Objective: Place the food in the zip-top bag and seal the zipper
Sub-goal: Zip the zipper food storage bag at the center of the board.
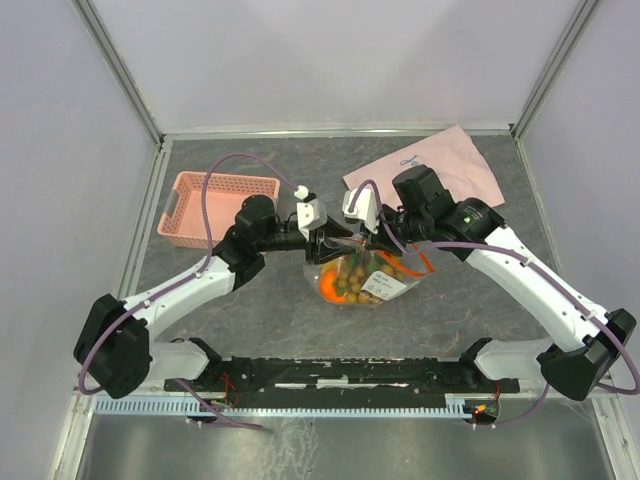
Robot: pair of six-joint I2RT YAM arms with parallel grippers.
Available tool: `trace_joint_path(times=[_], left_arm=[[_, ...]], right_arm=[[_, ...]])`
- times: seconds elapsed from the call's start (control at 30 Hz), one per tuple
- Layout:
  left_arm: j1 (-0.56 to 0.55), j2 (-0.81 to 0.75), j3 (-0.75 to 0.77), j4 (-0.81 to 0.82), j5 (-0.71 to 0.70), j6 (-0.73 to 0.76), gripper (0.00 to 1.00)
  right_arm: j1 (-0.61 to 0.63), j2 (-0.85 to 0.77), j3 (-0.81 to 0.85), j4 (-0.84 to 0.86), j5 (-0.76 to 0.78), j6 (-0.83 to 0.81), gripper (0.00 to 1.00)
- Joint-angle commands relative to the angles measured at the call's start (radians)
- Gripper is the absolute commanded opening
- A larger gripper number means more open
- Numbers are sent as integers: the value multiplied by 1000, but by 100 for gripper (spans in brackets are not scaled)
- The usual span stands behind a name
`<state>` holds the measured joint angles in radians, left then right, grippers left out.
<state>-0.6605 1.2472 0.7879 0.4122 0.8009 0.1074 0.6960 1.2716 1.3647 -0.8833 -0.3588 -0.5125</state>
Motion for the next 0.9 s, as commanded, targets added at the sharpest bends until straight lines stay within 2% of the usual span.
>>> trace_joint_path(times=[0.0,0.1,0.3,0.43,0.63,0.87], left_arm=[[-1,34,74,-32,94,65,48],[-1,49,84,-48,98,70,39],[-1,60,92,-51,86,51,3],[0,40,76,-40,10,1,3],[3,-58,-28,35,-148,-72,3],[20,-94,-87,26,-264,-105,3]], right_arm=[[7,0,45,53,-19,9,2],[7,0,46,56,-20,10,1],[7,0,45,49,-15,7,2],[7,-14,30,28,26,-6,2],[5,-49,-4,9,93,-20,2],[-5,-55,-22,-7,119,2,2]])
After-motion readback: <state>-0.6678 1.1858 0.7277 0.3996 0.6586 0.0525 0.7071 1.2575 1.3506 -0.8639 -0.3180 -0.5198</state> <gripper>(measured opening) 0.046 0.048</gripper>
